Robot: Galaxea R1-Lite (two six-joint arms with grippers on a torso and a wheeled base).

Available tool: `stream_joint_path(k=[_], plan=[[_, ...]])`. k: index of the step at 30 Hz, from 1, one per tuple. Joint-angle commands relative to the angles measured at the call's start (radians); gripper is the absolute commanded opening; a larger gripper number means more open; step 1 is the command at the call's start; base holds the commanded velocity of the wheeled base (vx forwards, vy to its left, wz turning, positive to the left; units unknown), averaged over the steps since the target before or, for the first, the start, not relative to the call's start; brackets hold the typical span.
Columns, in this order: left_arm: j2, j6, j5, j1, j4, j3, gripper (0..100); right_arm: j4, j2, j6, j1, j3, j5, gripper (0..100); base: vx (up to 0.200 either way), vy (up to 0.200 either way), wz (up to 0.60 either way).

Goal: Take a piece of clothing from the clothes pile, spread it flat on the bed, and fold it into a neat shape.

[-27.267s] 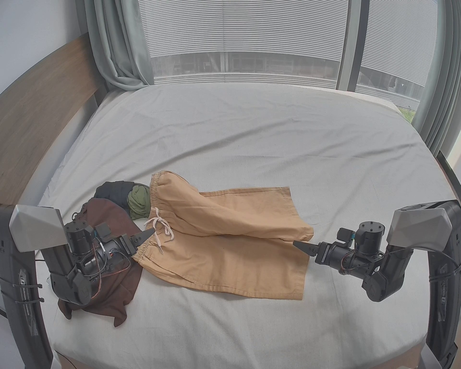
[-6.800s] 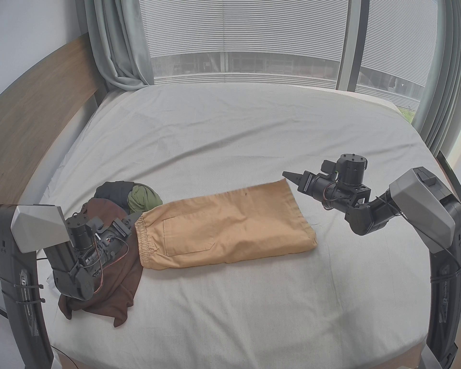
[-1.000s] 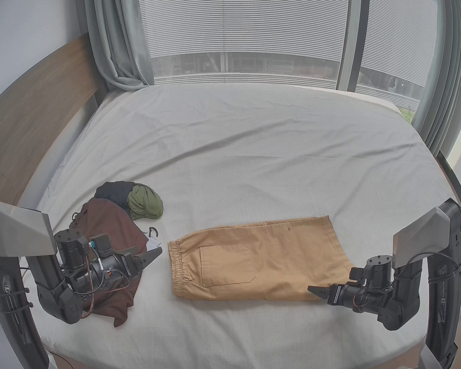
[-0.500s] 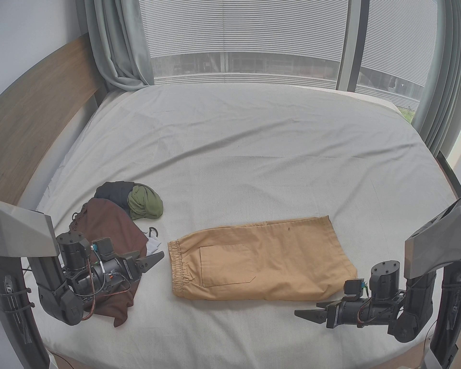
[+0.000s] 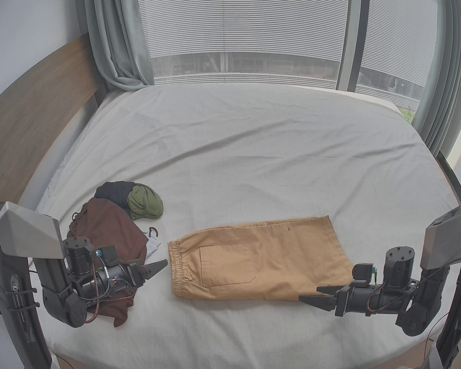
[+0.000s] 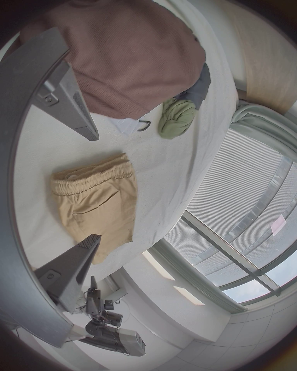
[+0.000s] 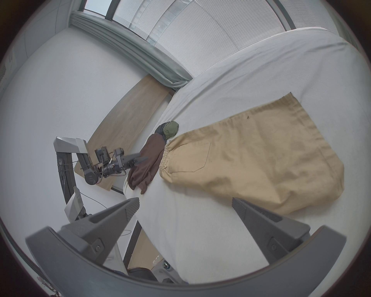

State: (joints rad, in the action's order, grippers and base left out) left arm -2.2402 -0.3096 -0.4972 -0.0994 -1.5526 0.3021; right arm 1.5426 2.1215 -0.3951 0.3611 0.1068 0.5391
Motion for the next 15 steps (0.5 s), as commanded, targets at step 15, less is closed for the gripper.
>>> stream_joint_path(k=[15], plan=[[-0.154, -0.102, -0.047, -0.025, 0.000, 0.083, 100, 0.001, -0.020, 0.002, -0.040, 0.022, -0.001, 100, 0.000, 0.000, 0.00]])
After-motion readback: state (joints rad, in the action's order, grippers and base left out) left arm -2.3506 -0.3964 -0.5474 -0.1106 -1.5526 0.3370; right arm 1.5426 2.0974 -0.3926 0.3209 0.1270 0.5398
